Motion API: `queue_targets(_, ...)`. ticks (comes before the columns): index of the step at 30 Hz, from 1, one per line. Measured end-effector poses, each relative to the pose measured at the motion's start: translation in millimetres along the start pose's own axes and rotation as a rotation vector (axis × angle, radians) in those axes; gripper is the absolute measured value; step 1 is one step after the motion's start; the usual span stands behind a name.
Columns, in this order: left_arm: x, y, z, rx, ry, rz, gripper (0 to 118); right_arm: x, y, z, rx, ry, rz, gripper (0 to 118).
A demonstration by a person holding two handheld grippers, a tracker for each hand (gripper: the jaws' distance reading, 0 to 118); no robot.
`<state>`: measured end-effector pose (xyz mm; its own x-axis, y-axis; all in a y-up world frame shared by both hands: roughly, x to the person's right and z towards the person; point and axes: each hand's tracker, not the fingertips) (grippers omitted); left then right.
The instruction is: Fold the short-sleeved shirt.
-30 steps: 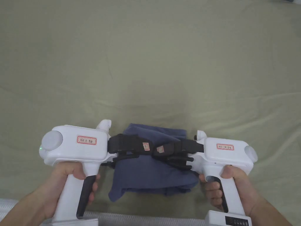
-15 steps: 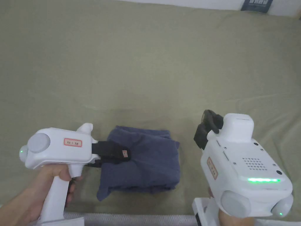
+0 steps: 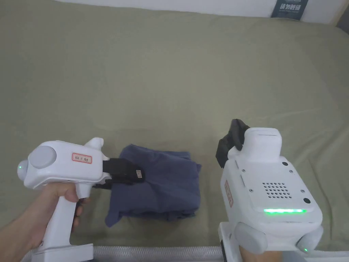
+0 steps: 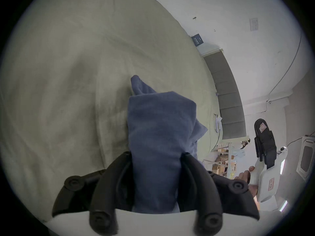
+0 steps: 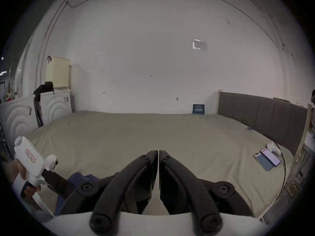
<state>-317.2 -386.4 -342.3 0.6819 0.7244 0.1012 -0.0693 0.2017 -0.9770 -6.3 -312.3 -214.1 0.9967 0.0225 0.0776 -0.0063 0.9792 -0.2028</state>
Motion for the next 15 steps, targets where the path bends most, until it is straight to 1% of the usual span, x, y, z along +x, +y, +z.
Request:
queue_targets(3,-12,8,30,0.028,0.021,-0.002,39,-22,5,-10,0.001,0.085,0.011,8)
queue_targets(5,-29,14,60,0.064,0.066,-0.004,39,-47,8,-19,0.004,0.132,0.025,8)
queue_targets(7,-51,22,92,0.082,0.097,0.022,39,-75,9,-28,0.004,0.204,0.031,8)
queue_targets(11,-106,36,166,0.133,0.174,0.084,39,-147,14,-48,-0.009,0.353,0.036,8)
queue_targets(12,-121,40,187,0.149,0.201,0.092,39,-169,15,-54,-0.012,0.400,0.047,8)
queue_targets(14,-143,43,224,0.158,0.233,0.112,39,-209,15,-64,-0.026,0.497,0.038,8)
queue_targets(15,-157,47,243,0.162,0.244,0.119,39,-232,16,-70,-0.046,0.536,0.047,8)
